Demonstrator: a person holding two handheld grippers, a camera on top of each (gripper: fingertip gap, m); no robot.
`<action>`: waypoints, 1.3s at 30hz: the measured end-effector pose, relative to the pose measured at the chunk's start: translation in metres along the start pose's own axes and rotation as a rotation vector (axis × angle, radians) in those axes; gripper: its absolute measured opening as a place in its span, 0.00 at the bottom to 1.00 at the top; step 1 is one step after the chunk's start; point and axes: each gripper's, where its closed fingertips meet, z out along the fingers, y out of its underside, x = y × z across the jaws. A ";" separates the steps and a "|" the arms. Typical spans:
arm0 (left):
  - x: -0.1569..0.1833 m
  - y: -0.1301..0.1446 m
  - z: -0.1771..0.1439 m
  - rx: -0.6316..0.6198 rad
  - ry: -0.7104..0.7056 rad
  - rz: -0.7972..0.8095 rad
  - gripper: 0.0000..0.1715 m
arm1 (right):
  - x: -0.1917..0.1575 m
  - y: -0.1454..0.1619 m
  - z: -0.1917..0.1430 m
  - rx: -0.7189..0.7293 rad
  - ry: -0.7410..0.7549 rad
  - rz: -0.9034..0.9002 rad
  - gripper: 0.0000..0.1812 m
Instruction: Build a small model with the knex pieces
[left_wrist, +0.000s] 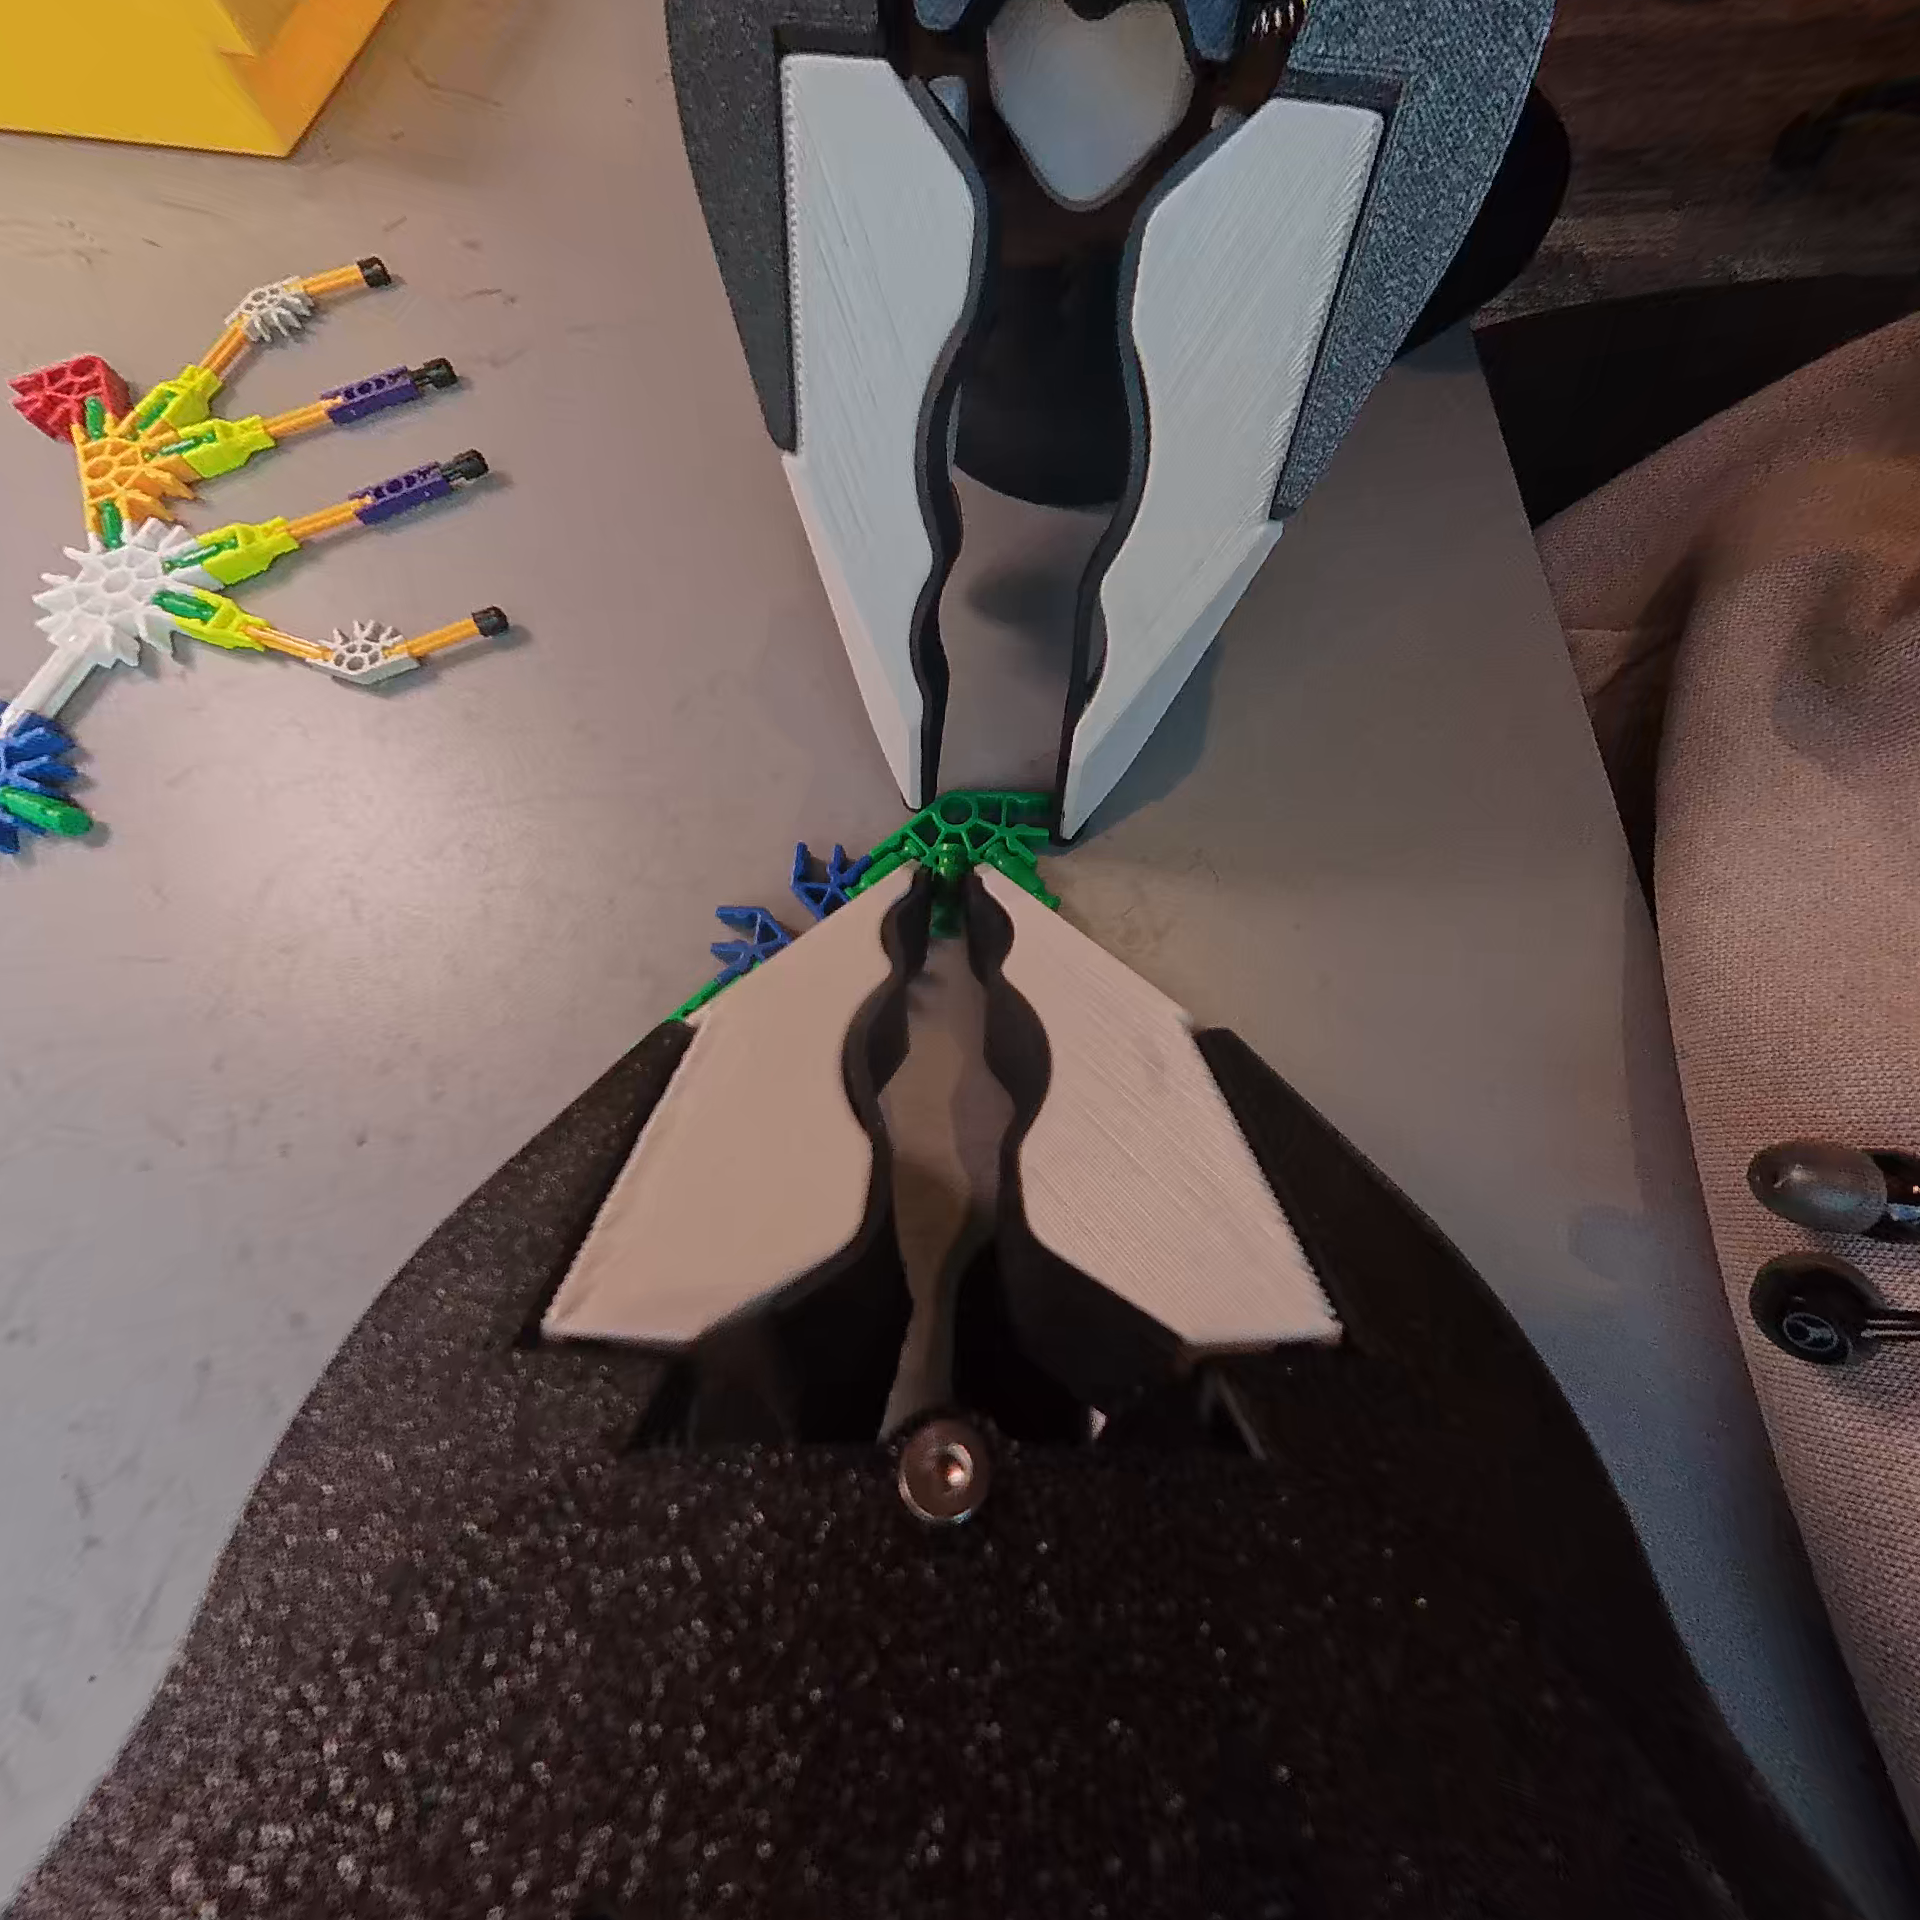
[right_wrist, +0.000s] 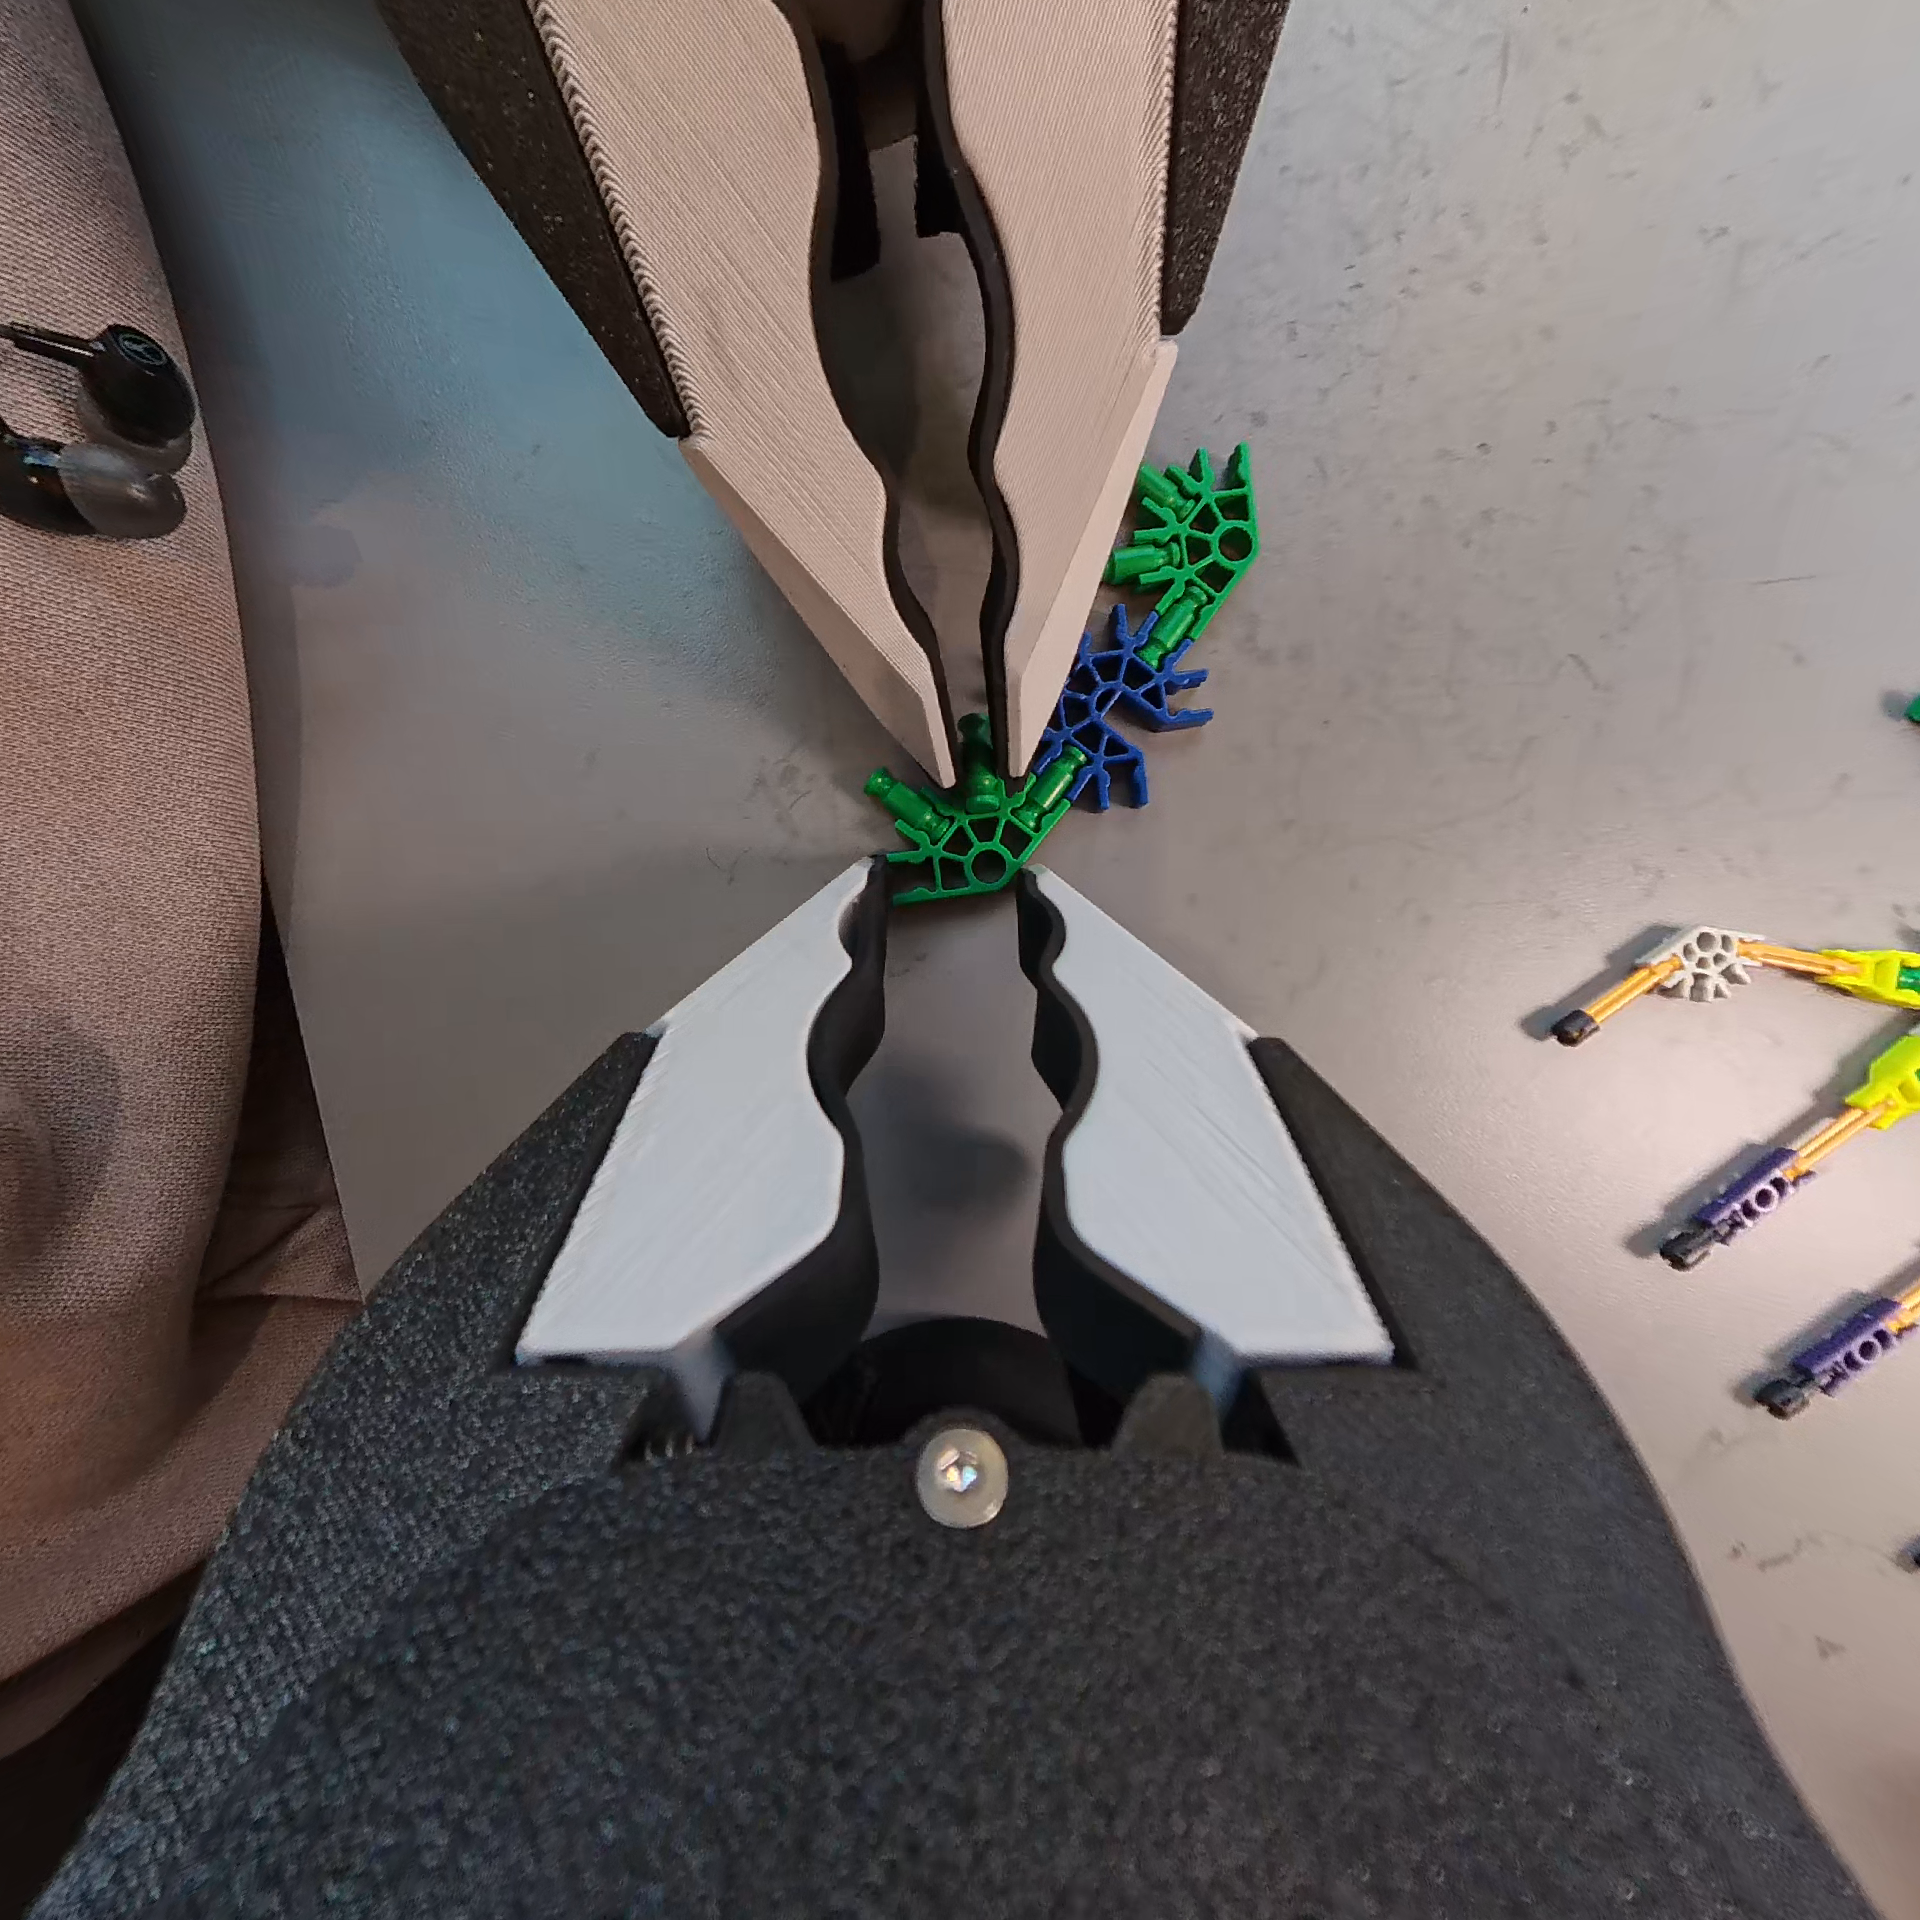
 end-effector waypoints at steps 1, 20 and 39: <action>0.000 0.000 0.000 0.000 0.001 -0.001 0.03 | 0.000 0.000 0.000 0.000 0.000 -0.001 0.13; -0.001 0.013 -0.015 -0.040 0.041 -0.025 0.05 | 0.012 -0.009 -0.015 0.013 -0.007 0.027 0.10; 0.000 0.012 -0.005 -0.049 0.012 -0.008 0.00 | 0.004 -0.002 -0.004 -0.035 -0.080 0.057 0.11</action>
